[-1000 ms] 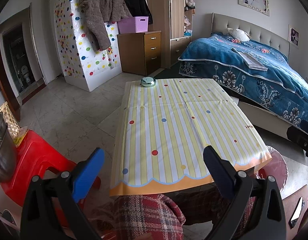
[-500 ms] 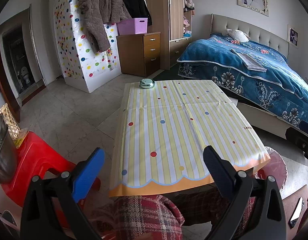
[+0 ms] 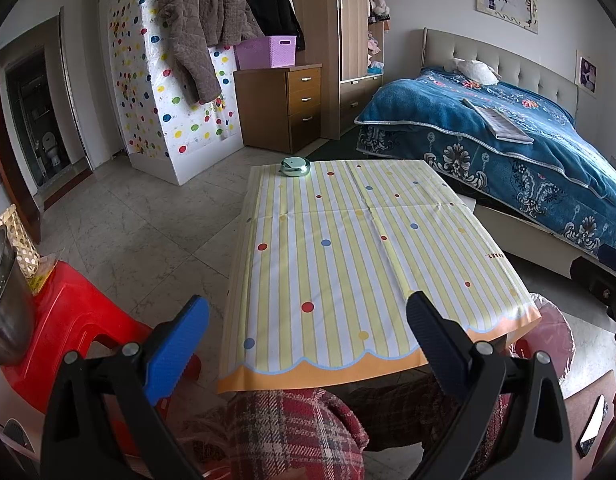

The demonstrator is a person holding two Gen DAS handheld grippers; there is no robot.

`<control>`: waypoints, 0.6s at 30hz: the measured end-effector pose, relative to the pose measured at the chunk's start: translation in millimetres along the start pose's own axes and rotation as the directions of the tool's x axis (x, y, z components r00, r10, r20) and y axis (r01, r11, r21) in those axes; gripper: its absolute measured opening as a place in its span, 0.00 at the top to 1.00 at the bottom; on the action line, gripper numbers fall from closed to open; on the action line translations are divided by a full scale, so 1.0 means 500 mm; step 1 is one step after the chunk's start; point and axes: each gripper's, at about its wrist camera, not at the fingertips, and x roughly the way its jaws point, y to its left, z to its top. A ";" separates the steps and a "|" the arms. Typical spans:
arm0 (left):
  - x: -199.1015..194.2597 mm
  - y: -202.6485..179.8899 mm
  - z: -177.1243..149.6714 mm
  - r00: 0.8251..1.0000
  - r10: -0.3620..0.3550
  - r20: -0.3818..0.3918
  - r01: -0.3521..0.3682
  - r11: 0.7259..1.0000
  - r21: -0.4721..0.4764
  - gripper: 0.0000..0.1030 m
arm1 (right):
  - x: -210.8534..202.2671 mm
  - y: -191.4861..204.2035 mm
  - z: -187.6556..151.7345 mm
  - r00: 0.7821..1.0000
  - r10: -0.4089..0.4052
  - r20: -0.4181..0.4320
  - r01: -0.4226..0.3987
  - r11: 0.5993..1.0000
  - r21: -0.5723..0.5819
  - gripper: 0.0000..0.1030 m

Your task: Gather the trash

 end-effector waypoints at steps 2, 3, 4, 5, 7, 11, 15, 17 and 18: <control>0.000 0.000 0.000 1.000 0.000 0.000 0.000 1.000 0.000 0.07 | 0.000 0.000 0.000 1.000 0.000 0.001 0.000 1.000 0.001 0.08; 0.001 0.001 -0.001 1.000 0.000 -0.001 0.000 1.000 0.001 0.07 | 0.001 0.001 0.000 1.000 0.000 0.000 0.000 1.000 0.001 0.08; 0.001 0.002 -0.001 1.000 -0.001 -0.001 0.001 1.000 0.000 0.07 | 0.001 0.001 0.000 1.000 0.000 -0.001 0.000 1.000 0.001 0.08; 0.000 0.001 0.000 1.000 0.000 0.000 0.000 1.000 0.000 0.07 | 0.001 0.001 0.000 1.000 0.000 -0.002 0.000 1.000 0.001 0.08; 0.001 0.002 0.000 1.000 0.000 0.000 0.000 1.000 0.001 0.07 | 0.001 0.001 0.001 1.000 0.000 -0.002 0.000 1.000 0.001 0.08; 0.001 0.002 0.000 1.000 0.000 -0.001 0.000 1.000 0.000 0.07 | -0.001 -0.002 -0.001 1.000 0.000 -0.001 0.000 1.000 0.003 0.08; -0.001 0.002 0.000 1.000 0.002 -0.002 -0.002 1.000 0.000 0.07 | 0.000 -0.005 -0.002 1.000 0.001 -0.002 -0.001 1.000 0.002 0.08; -0.002 0.002 0.000 1.000 0.003 -0.001 -0.003 1.000 0.000 0.07 | 0.000 -0.005 -0.001 1.000 0.000 -0.002 0.000 1.000 0.003 0.08; -0.003 0.003 -0.001 1.000 0.004 -0.002 -0.004 1.000 -0.002 0.07 | 0.000 -0.005 -0.001 1.000 0.002 -0.002 -0.002 1.000 0.003 0.08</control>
